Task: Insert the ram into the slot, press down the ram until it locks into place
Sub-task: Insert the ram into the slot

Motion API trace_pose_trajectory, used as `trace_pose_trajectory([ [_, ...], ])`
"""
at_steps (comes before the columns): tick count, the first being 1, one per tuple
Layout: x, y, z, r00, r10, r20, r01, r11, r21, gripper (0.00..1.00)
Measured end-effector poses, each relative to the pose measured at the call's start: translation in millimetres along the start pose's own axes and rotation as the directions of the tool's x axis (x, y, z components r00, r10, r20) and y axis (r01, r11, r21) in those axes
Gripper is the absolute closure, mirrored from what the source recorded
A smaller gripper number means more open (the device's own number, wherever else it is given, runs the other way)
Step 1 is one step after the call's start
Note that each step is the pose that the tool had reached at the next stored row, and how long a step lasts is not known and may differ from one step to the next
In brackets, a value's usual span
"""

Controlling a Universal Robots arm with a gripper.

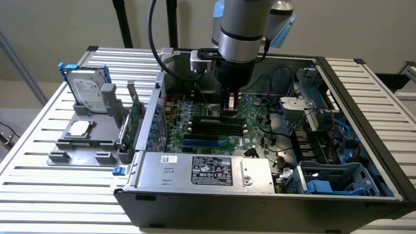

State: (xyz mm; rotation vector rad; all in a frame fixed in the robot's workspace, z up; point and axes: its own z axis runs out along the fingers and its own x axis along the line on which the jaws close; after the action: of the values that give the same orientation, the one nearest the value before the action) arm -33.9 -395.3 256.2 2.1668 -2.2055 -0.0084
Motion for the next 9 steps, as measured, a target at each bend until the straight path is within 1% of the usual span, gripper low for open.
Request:
trace_pose_trajectory([
  [9,-7.3,0.7,12.4,1.0000,-0.002,-0.0049,0.002,1.0000,0.0001,0.87],
])
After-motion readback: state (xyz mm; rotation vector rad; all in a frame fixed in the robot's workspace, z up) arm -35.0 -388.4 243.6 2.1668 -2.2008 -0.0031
